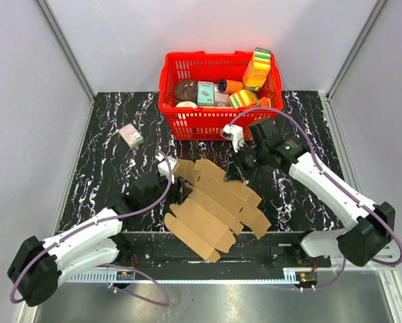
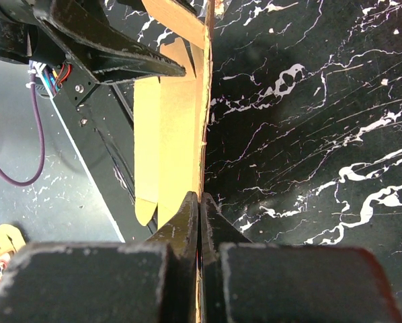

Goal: Fold the paper box

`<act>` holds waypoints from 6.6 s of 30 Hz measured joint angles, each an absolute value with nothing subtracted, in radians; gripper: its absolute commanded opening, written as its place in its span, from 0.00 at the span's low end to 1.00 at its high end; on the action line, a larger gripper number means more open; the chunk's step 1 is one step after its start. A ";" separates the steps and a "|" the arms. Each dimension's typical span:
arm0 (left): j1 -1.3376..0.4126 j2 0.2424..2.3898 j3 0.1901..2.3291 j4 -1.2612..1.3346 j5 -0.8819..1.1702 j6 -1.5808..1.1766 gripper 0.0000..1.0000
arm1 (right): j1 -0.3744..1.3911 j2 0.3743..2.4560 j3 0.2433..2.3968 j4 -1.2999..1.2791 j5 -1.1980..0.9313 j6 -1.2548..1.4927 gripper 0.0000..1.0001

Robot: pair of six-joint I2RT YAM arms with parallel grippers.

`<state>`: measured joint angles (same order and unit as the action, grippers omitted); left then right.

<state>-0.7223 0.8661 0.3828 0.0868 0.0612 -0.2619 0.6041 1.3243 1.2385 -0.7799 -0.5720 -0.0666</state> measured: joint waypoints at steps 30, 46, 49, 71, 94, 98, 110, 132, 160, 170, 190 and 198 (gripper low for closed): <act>-0.688 0.892 0.357 0.153 0.183 -0.234 0.45 | 0.604 1.314 1.299 -0.843 -0.675 -0.086 0.00; -0.685 0.892 0.351 0.157 0.218 -0.244 0.23 | 0.604 1.314 1.299 -0.835 -0.667 -0.073 0.00; -0.685 0.892 0.351 0.157 0.233 -0.249 0.22 | 0.604 1.314 1.299 -0.835 -0.662 -0.066 0.00; -0.732 1.052 0.511 -0.001 0.121 -0.298 0.00 | 0.604 1.343 1.289 -0.725 -0.599 0.057 0.00; -1.010 1.279 0.761 -0.213 -0.543 -0.364 0.00 | 0.604 1.390 1.282 -0.518 -0.533 0.426 0.00; -1.055 1.298 0.785 -0.256 -0.673 -0.381 0.00 | 0.604 1.394 1.278 -0.479 -0.535 0.475 0.00; -1.179 1.417 0.862 -0.389 -0.996 -0.529 0.01 | 0.601 1.409 1.275 -0.429 -0.544 0.538 0.00; -1.261 1.399 0.979 -0.509 -1.102 -0.680 0.57 | 0.604 1.445 1.257 -0.461 -0.502 0.503 0.00; -1.100 0.738 0.644 -0.305 -0.808 -0.558 0.65 | 0.608 1.284 0.965 -0.333 0.047 0.056 0.00; -1.092 0.701 0.640 -0.304 -0.807 -0.557 0.65 | 0.608 1.228 0.912 -0.251 0.040 0.001 0.00; -1.036 0.660 0.543 -0.260 -0.759 -0.542 0.66 | 0.647 1.118 0.715 -0.144 -0.115 -0.228 0.00; -0.994 0.661 0.509 -0.231 -0.721 -0.542 0.65 | 0.729 1.132 0.698 -0.038 -0.022 -0.355 0.00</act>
